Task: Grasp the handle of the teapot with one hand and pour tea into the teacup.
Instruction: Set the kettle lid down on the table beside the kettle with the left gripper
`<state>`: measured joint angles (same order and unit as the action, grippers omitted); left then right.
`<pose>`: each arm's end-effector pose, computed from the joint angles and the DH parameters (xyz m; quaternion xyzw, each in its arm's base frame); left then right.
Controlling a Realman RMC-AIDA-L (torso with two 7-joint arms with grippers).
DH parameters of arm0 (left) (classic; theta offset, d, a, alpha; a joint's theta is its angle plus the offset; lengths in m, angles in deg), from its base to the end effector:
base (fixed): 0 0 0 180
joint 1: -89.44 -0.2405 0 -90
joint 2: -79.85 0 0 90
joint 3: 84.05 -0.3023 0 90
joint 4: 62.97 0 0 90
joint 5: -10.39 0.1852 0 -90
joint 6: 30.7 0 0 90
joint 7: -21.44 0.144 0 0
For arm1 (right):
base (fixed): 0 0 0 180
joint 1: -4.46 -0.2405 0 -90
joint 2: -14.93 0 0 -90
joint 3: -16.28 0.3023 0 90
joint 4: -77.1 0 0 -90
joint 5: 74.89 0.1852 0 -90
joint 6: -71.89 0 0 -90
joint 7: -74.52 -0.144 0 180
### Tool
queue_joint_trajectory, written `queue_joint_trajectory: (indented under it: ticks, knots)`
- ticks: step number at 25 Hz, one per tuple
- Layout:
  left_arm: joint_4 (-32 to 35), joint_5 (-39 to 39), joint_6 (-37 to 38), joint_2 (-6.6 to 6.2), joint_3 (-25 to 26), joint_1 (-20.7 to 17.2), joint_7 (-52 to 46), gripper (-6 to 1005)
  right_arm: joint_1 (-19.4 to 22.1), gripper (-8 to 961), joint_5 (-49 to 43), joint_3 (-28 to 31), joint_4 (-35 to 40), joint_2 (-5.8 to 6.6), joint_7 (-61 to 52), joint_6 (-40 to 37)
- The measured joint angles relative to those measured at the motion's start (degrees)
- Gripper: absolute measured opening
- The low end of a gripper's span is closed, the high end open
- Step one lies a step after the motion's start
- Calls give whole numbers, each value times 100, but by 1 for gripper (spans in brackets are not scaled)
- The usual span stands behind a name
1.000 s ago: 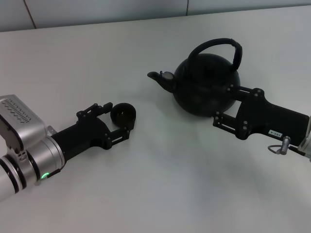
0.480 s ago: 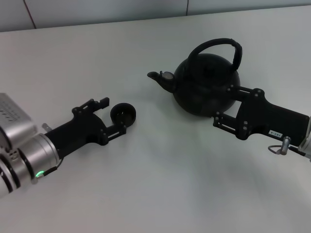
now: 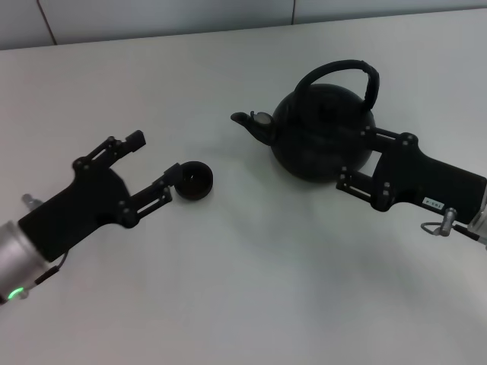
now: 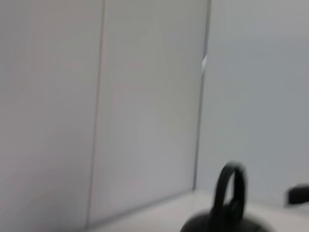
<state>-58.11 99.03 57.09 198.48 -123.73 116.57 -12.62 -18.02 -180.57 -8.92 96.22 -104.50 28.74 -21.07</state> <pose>-0.2955 0.2898 -0.0627 -0.8731 -0.1316 -0.3810 0.2743 0.3194 0.2776 -0.0312 -0.8788 0.1510 0.3619 0.2717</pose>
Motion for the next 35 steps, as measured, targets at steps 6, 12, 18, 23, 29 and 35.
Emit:
queue_joint_trajectory:
  ticks: [6,12,18,23,29,35]
  knots:
    - [399,0,975,-33,-15,-398,-53,783,79,543,248,100,-21,-7,3,83]
    - [766,14,1323,-56,-23,-739,-338,782,293,543,792,149,-189,-13,165,204]
    - [948,2,1364,-59,6,-990,-511,781,571,543,1691,148,-730,-14,1041,261]
    - [929,-1,1334,-44,5,-1012,-518,781,643,543,1959,305,-965,-14,1453,467]
    - [907,-4,1323,-34,4,-1016,-520,782,591,542,2049,701,-1244,11,1846,789]
    - [904,-5,1287,-15,4,-1017,-523,781,399,543,2006,644,-1267,15,1848,1051]
